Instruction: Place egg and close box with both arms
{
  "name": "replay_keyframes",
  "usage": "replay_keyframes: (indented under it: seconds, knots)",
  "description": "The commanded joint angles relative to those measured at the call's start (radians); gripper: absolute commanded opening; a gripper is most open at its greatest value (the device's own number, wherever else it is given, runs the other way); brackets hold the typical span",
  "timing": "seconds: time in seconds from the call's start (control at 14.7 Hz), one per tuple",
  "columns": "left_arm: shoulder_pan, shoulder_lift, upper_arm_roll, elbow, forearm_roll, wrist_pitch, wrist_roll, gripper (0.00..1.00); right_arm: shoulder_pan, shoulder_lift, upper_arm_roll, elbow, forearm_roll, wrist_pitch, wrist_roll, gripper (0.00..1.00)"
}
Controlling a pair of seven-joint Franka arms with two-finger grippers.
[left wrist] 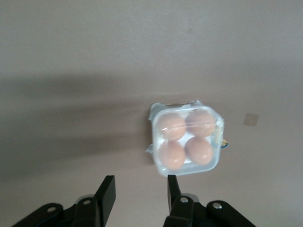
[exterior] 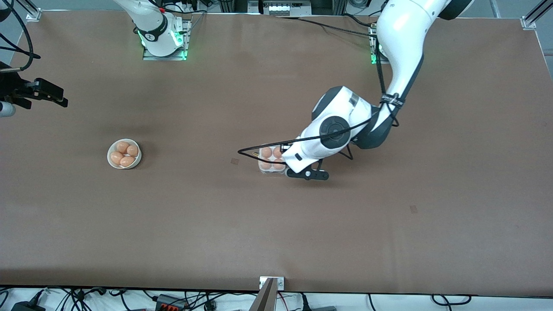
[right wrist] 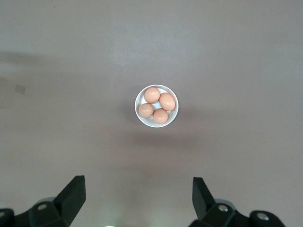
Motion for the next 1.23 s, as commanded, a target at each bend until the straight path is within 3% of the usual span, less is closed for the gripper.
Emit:
replay_keyframes:
  seconds: [0.0, 0.14, 0.41, 0.48, 0.54, 0.61, 1.02, 1.16]
  knots:
    - [0.079, -0.064, -0.007, -0.020, 0.022, -0.094, 0.162, 0.57, -0.005, 0.007, 0.005, 0.021, 0.015, -0.015, 0.005, 1.00]
    - [0.146, -0.090, -0.012, -0.023, 0.021, -0.166, 0.277, 0.59, -0.005, 0.007, 0.005, 0.021, 0.015, -0.015, 0.005, 1.00]
    - [0.209, -0.158, -0.017, -0.025, 0.021, -0.274, 0.294, 0.61, -0.005, 0.007, 0.005, 0.021, 0.015, -0.015, 0.005, 1.00]
    - [0.232, -0.179, -0.017, -0.025, 0.022, -0.314, 0.302, 0.70, -0.005, 0.007, 0.005, 0.021, 0.015, -0.015, 0.005, 1.00]
    - [0.254, -0.199, -0.017, -0.025, 0.022, -0.352, 0.345, 0.92, -0.003, 0.007, 0.005, 0.021, 0.015, -0.016, 0.005, 1.00]
    - [0.280, -0.221, -0.017, -0.025, 0.022, -0.383, 0.413, 1.00, -0.005, 0.007, 0.005, 0.021, 0.015, -0.015, 0.005, 1.00]
    - [0.354, -0.382, -0.004, -0.025, 0.022, -0.521, 0.475, 1.00, -0.003, 0.007, 0.005, 0.021, 0.015, -0.015, 0.005, 1.00]
    - [0.375, -0.426, -0.001, -0.020, 0.070, -0.567, 0.478, 1.00, 0.000, 0.007, 0.008, 0.021, 0.015, -0.015, 0.007, 1.00]
